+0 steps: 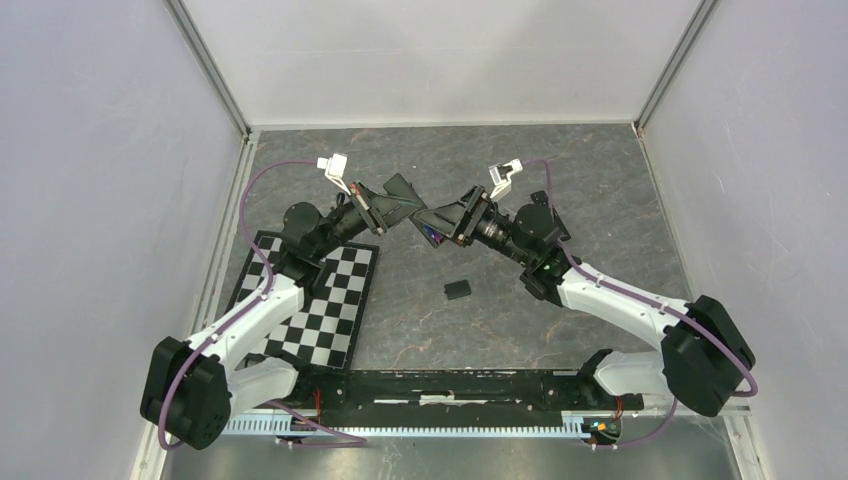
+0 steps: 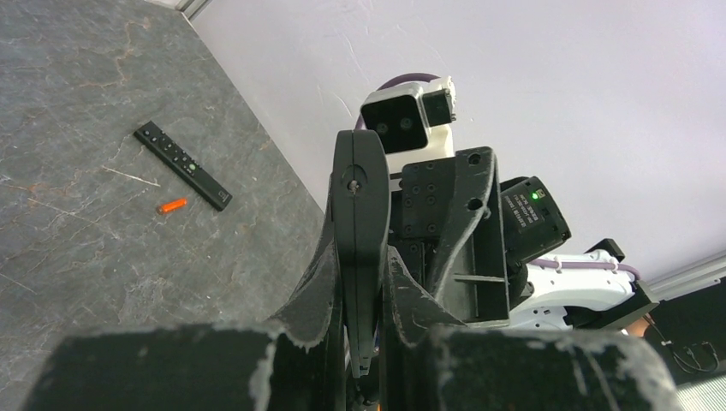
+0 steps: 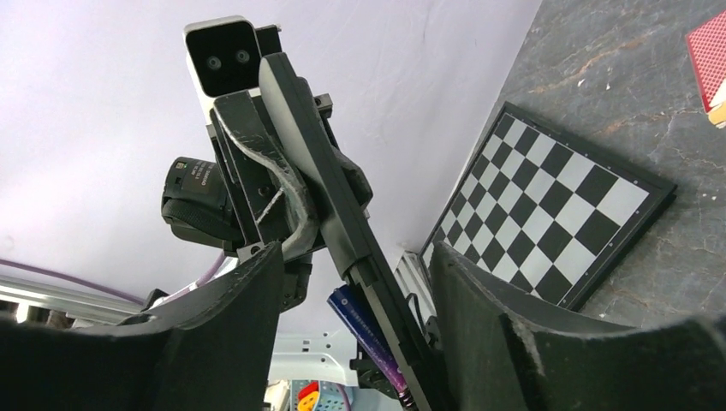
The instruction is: Load the batteries into the remote control
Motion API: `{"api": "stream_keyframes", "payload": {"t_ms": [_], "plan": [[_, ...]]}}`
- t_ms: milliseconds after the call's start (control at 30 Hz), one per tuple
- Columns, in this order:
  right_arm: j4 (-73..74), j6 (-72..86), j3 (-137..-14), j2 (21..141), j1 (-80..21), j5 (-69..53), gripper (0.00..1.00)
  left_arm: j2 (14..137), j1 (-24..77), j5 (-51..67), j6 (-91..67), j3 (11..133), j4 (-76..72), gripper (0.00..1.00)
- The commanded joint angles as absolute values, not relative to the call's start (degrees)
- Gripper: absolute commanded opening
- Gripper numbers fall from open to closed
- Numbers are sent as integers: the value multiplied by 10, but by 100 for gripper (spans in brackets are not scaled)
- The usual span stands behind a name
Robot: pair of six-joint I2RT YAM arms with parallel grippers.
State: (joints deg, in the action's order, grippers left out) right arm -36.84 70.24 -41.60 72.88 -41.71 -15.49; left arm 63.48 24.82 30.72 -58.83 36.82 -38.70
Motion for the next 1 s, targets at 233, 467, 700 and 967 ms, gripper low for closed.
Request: {"api": "stream_keyframes", "payload": {"t_ms": [233,467,700,967], "plan": [[-411,690,-436,728,-415,-179,51,633,245,321,-573,391,-408,2],[-424,690,-422,723,-415,-181,45,632,245,319,-577,392,-408,2],[-434,688,-412,723,-415,-182,43,632,245,315,-599,395,-411,2],[-453,680,-410,719,-413,-181,65,633,245,316,-612,389,-426,2]]}}
